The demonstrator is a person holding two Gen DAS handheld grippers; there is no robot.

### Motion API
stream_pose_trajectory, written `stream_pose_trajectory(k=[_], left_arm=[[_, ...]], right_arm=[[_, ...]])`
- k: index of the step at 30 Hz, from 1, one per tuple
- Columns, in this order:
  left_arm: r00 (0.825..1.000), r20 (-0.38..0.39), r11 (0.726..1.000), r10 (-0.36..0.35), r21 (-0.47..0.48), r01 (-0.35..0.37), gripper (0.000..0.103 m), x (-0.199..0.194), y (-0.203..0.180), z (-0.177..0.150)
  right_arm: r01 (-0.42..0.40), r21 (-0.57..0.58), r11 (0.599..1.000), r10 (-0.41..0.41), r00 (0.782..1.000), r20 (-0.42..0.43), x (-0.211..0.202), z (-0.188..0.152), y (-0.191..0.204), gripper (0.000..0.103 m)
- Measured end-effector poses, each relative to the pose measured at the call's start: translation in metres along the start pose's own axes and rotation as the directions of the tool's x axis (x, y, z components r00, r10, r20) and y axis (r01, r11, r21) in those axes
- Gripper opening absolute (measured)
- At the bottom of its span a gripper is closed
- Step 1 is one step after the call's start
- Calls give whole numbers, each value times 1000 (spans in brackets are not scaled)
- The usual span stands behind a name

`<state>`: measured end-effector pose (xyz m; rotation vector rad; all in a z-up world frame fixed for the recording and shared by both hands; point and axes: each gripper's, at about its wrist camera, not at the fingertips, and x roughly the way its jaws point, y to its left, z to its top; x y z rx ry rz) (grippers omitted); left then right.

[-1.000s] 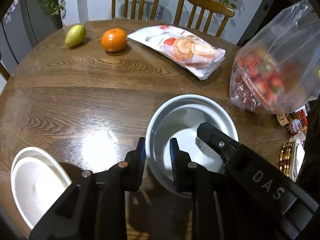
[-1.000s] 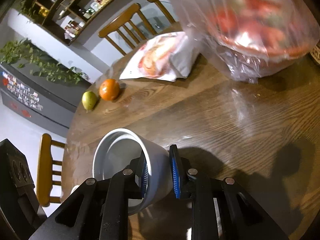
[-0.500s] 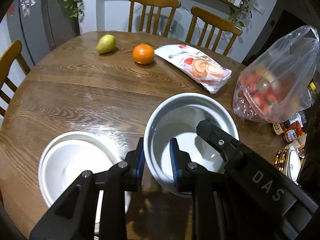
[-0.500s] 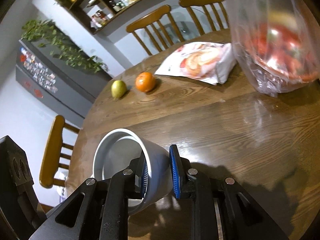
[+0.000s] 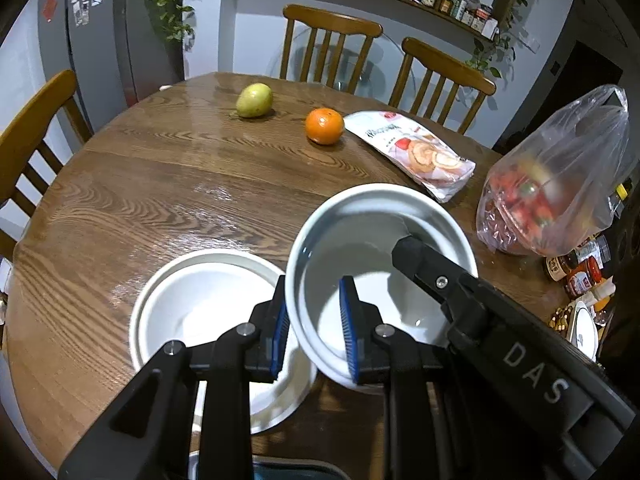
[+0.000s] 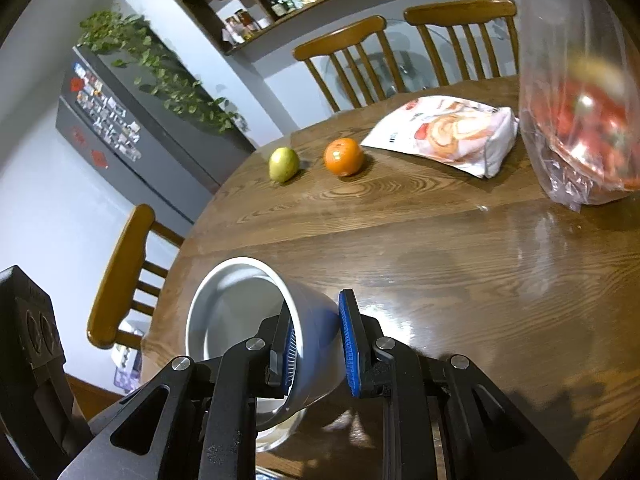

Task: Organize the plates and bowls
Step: 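Carry the small white bowl with both grippers over the large white bowl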

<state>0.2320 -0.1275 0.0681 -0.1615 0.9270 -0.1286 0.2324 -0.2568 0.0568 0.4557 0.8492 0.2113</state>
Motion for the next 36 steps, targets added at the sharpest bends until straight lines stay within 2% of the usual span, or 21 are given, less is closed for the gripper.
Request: stream_pose_trajectory(k=[17, 36], left_arm=[[997, 53, 997, 60, -47, -58, 21, -33, 41, -16], [998, 6, 994, 67, -88, -66, 21, -25, 66, -24]], right_arm=[[-66, -84, 994, 65, 998, -20, 1, -23, 48, 23], [-58, -102, 993, 50, 995, -82, 24, -38, 64, 23]])
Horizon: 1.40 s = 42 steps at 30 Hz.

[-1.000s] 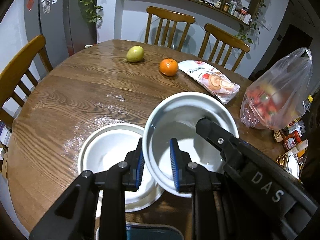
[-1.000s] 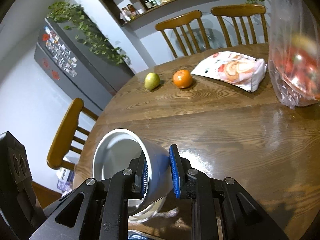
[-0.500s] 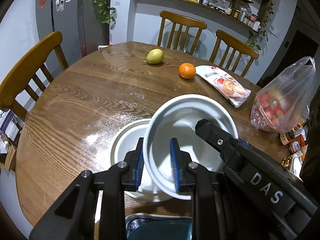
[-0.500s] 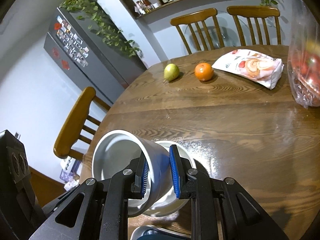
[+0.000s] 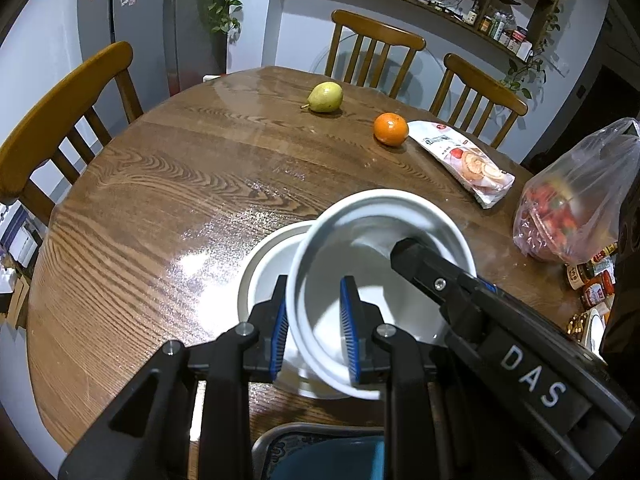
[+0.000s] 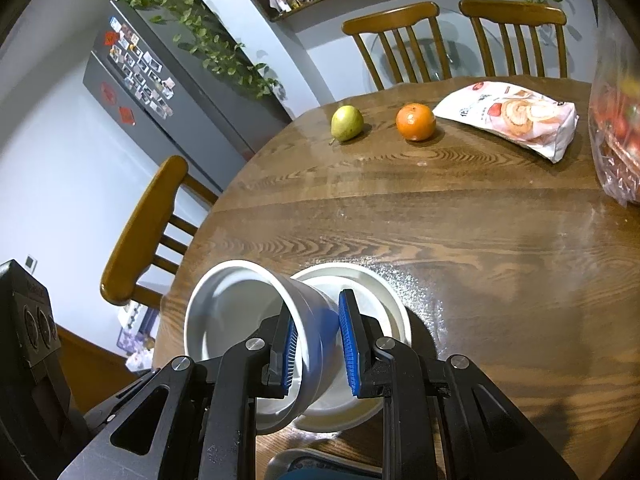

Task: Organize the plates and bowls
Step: 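Carry the small white bowl with both grippers over the large white bowl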

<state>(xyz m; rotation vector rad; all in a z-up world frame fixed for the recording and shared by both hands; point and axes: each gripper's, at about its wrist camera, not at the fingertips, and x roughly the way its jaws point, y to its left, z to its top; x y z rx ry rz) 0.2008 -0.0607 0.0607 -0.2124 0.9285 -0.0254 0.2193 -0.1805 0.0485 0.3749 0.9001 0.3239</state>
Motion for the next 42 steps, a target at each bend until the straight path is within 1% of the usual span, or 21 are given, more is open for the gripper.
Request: stream_pose_trajectory(k=[7, 13, 17, 26, 42], left_arm=[[1000, -10, 1000, -14, -4, 14, 21, 5, 3, -1], [999, -34, 1000, -24, -13, 23, 21, 12, 8, -2], [999, -38, 1000, -14, -17, 13, 21, 11, 10, -3], [999, -37, 1000, -19, -19, 18, 21, 9, 12, -4], [998, -65, 999, -23, -28, 21, 21, 17, 12, -4]], right_arm=[[16, -7, 1000, -16, 1000, -8, 5, -2, 1, 23], [34, -4, 999, -34, 999, -26, 13, -3, 1, 23], [27, -5, 1000, -27, 999, -38, 15, -5, 1, 23], [28, -8, 1000, -29, 999, -37, 14, -4, 0, 23], [43, -11, 999, -44, 997, -63, 19, -5, -2, 23]])
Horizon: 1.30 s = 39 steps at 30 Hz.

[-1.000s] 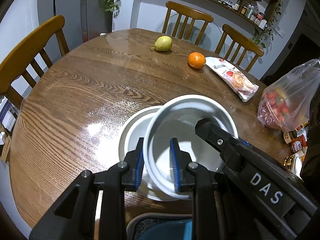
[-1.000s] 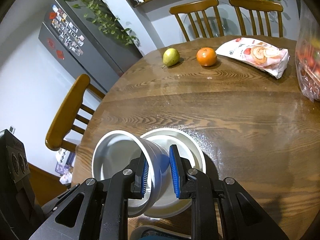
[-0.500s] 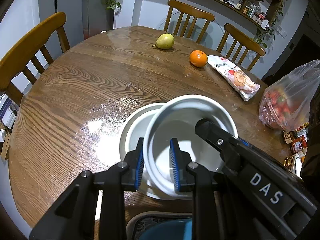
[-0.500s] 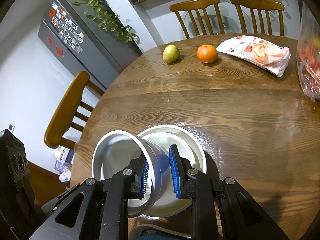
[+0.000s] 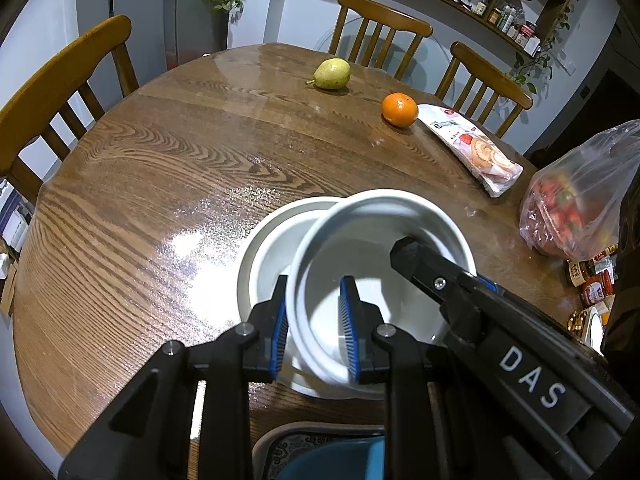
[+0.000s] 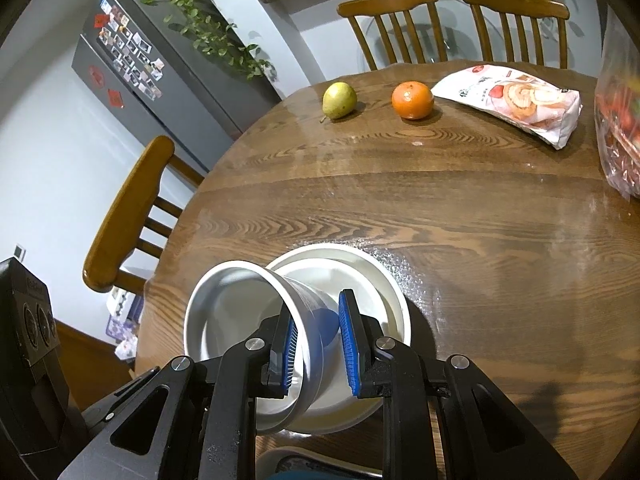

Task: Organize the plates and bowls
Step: 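Carry the small white bowl with both grippers over the large white bowl, then lower the small white bowl into the large white bowl with both grippers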

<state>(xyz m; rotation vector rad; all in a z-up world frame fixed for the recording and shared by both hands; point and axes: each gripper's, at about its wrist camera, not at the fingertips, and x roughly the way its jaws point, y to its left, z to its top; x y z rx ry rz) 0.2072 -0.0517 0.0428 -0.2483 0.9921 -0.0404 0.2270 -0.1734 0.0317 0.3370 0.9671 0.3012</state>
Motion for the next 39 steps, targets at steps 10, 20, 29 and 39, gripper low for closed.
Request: stream_pose_trajectory(k=[10, 20, 29, 39], left_arm=[[1000, -17, 1000, -6, 0, 6, 21, 5, -1, 1], [999, -35, 1000, -11, -6, 11, 21, 10, -1, 0], [999, -51, 1000, -15, -13, 14, 21, 15, -1, 0], [997, -73, 1000, -22, -22, 20, 21, 20, 2, -1]], right_arm=[[11, 4, 1000, -11, 1000, -12, 2, 0, -1, 23], [22, 4, 1000, -22, 999, -28, 5, -1, -3, 23], [31, 15, 999, -30, 999, -44, 9, 0, -6, 23], [44, 20, 999, -43, 997, -64, 15, 0, -7, 23]])
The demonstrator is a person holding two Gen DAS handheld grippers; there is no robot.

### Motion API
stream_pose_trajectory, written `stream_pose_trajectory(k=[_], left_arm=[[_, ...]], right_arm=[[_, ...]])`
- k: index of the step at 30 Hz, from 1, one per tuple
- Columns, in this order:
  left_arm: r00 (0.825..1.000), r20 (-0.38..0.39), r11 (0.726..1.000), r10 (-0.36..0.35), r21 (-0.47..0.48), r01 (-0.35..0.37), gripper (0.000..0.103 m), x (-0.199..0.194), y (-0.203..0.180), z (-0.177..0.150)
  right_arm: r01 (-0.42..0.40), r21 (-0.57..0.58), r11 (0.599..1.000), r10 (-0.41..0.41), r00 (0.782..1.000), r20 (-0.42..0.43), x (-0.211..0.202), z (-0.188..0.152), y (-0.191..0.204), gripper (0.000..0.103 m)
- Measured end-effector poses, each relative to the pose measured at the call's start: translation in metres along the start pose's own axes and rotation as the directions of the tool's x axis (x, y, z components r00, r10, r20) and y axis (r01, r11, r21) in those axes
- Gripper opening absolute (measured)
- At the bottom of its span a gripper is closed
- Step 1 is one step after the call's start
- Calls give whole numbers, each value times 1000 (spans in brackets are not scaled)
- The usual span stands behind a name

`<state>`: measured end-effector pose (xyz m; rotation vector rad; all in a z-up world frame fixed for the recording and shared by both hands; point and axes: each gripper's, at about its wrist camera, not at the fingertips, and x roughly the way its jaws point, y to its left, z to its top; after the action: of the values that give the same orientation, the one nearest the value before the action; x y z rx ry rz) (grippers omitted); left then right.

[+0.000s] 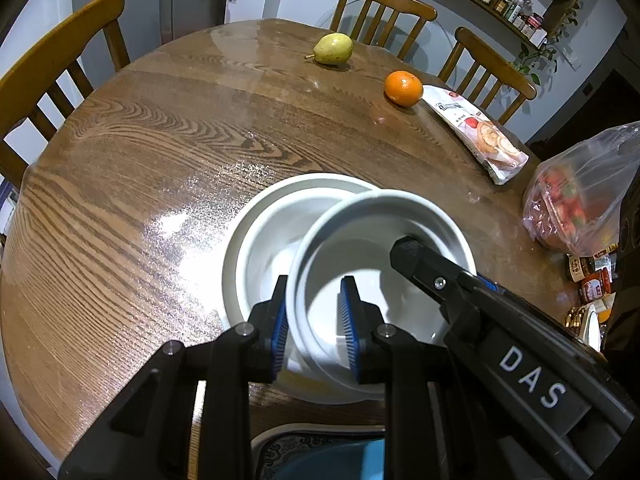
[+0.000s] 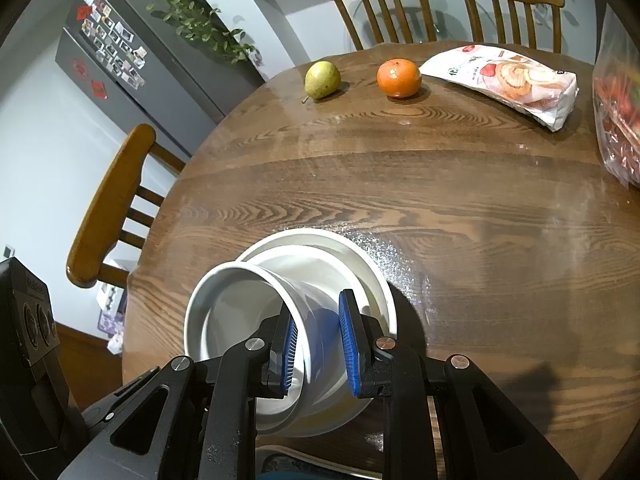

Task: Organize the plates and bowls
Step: 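Lower the small white bowl into the large white bowl with both grippers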

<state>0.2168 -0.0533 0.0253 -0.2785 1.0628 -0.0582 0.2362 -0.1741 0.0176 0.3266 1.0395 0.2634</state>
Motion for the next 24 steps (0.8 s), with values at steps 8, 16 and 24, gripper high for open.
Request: stream_pose_trajectory(k=[8, 16, 24], left_arm=[[1000, -17, 1000, -8, -3, 8, 21, 3, 0, -1], [999, -33, 1000, -8, -6, 7, 22, 8, 2, -1], [999, -40, 1000, -22, -5, 22, 23, 12, 4, -1]], right_arm=[[12, 0, 1000, -12, 1000, -11, 3, 0, -1, 23], [20, 6, 1000, -20, 999, -28, 8, -1, -3, 23], [33, 7, 999, -33, 999, -32, 11, -1, -3, 23]])
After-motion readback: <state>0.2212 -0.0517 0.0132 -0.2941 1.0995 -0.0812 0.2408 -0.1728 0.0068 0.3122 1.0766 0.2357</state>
